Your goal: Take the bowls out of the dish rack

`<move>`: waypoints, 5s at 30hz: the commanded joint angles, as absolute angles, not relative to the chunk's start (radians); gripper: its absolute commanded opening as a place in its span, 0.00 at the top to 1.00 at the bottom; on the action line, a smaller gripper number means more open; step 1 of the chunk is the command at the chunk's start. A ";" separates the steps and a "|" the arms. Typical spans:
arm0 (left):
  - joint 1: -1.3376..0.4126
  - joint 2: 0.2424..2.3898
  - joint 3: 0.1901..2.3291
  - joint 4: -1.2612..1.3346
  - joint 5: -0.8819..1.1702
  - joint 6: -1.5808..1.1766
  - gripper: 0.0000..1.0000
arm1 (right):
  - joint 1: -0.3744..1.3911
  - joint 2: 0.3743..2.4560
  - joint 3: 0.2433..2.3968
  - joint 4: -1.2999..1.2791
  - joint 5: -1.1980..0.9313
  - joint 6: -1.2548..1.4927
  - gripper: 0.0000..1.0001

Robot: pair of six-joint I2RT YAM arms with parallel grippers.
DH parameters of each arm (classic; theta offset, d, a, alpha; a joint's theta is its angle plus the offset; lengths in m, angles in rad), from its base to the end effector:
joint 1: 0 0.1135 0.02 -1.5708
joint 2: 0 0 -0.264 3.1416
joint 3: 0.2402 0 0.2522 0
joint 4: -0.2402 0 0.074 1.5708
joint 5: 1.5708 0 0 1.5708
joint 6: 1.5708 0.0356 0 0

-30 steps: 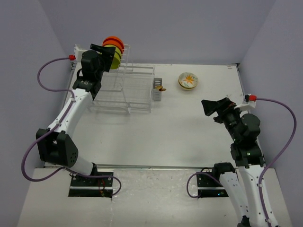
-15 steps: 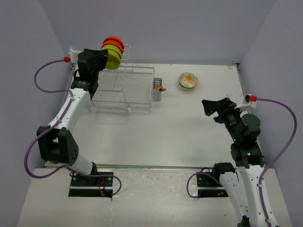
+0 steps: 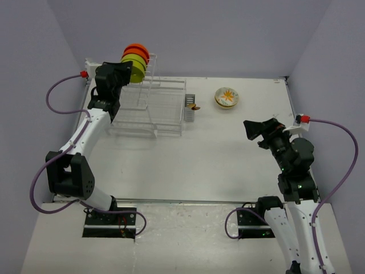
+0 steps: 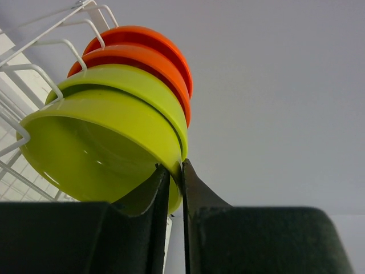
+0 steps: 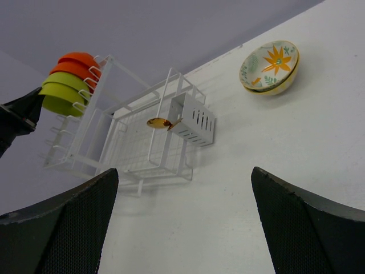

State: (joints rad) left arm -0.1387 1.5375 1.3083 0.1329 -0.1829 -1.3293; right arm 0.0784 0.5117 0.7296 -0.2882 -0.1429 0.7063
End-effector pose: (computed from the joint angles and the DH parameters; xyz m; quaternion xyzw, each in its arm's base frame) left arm 0.3692 -0.0450 0.3696 -0.4642 0.5760 -0.3982 0.5423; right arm 0.1242 0.0148 0.3466 0.1790 0.7090 0.3083 0.6084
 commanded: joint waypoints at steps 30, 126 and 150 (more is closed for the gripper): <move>-0.140 1.333 1.058 0.445 -0.244 -1.364 1.00 | 0.077 0.471 0.726 -0.265 -0.080 0.686 0.01; -0.989 1.192 1.106 -0.282 -0.054 -0.037 0.00 | 0.549 1.335 1.181 -0.551 -0.071 0.515 1.00; -0.989 0.681 0.947 -0.615 -0.641 -0.406 0.00 | -0.178 1.644 1.118 -0.248 0.136 0.857 1.00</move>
State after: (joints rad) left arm -0.9905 0.6983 0.9550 -0.6365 -0.5537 -0.3840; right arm -0.1596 1.5879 1.0168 -0.2874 0.0891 0.8013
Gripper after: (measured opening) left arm 0.996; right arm 0.028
